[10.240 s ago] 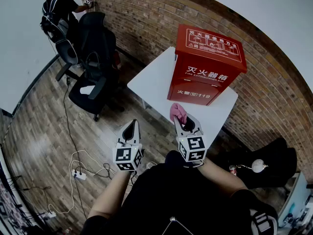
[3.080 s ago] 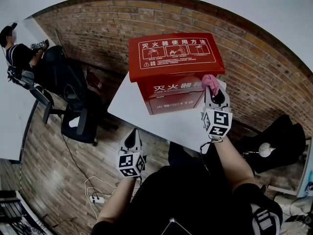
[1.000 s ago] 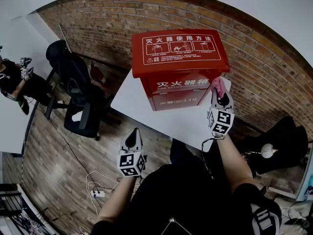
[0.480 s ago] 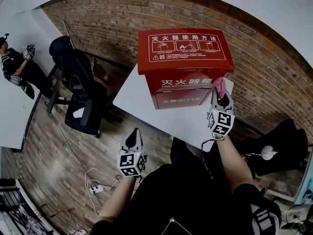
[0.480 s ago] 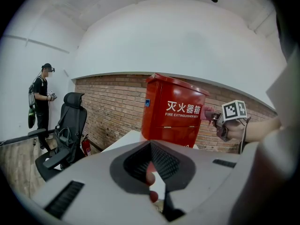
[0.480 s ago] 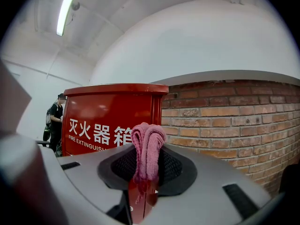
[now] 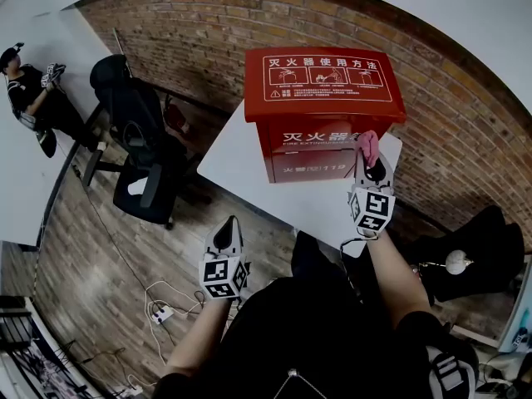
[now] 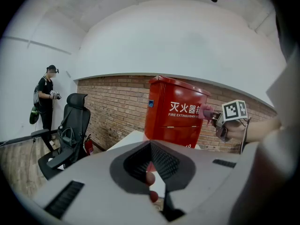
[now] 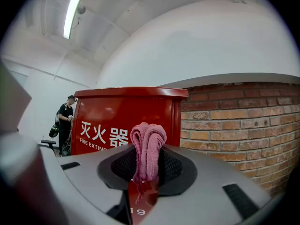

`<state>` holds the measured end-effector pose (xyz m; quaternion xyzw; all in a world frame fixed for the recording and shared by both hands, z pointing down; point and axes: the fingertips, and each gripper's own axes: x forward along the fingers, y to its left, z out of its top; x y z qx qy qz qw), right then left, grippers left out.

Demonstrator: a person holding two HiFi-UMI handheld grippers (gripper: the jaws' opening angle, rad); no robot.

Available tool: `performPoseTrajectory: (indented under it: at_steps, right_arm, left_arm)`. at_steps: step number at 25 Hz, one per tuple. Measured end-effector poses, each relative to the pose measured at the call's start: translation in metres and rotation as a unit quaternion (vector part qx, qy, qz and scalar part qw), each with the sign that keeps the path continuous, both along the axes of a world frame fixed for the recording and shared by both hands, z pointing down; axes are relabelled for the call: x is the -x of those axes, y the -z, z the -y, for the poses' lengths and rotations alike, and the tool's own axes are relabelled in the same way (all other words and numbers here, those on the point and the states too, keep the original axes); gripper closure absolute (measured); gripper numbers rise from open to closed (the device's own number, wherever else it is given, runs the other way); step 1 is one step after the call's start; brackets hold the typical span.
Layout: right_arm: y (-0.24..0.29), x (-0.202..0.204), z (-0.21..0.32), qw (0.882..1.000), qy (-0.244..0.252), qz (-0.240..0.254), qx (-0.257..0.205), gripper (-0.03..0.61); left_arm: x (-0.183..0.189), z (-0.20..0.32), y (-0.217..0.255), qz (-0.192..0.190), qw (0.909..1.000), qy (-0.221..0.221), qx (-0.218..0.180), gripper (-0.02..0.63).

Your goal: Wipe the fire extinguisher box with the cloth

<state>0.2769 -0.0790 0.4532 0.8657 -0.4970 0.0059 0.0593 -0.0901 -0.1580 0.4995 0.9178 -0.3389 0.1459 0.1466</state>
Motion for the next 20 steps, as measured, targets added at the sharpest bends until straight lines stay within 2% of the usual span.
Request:
performPoseTrajectory:
  at_steps: [20]
  right_arm:
    - [0.003, 0.048, 0.035, 0.999, 0.052, 0.001, -0.004, 0.468]
  left_arm:
    - [0.035, 0.001, 0.001, 0.000, 0.9995, 0.031, -0.001, 0.586]
